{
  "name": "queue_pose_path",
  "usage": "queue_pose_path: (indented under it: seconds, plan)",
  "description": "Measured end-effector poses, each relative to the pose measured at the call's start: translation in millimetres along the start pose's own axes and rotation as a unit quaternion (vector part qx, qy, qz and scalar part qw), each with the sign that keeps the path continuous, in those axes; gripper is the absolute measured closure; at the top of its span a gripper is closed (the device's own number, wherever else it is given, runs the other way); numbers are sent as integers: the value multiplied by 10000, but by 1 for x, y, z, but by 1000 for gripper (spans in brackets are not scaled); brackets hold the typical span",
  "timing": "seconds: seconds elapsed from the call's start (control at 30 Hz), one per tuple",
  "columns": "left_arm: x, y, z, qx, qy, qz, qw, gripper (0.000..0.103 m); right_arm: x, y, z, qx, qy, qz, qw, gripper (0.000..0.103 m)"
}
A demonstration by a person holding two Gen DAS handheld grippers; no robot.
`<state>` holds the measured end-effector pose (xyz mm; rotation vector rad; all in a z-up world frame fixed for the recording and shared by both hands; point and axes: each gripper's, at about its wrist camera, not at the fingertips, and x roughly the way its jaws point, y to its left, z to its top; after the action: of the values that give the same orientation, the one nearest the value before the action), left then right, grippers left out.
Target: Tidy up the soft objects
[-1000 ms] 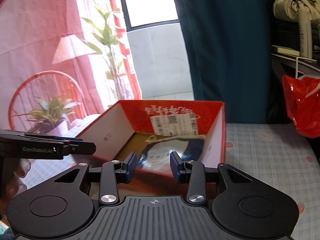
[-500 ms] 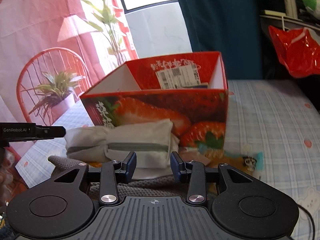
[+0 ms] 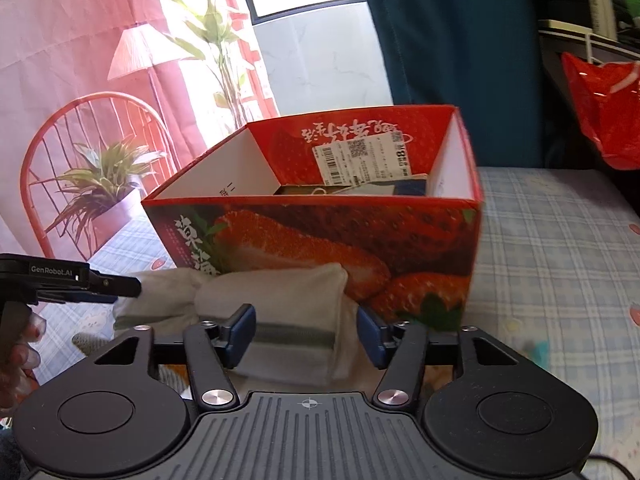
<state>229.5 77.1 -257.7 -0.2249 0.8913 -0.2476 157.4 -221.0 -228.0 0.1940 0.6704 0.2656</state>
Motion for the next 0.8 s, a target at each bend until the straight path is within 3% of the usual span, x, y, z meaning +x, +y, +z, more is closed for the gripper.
queue_pose_path:
  seconds: [0.13, 0.27, 0.5, 0.57, 0.8]
  plan:
    - [10, 6, -2, -100, 132, -82, 9998, 31, 18, 7, 4, -130, 138, -34, 9998, 45]
    - [23, 0, -6, -26, 282, -387, 9988, 29, 31, 10, 0, -147, 280, 55, 9995, 44]
    - [41, -4, -7, 76, 353, -333, 9988, 29, 42, 13, -4, -195, 388, 152, 9989, 44]
    - [46, -6, -8, 153, 421, -260, 9987, 32, 44, 12, -4, -109, 437, 223, 9987, 43]
    - [52, -11, -6, 120, 410, -249, 9988, 45, 47, 17, -8, -357, 392, 242, 9983, 58]
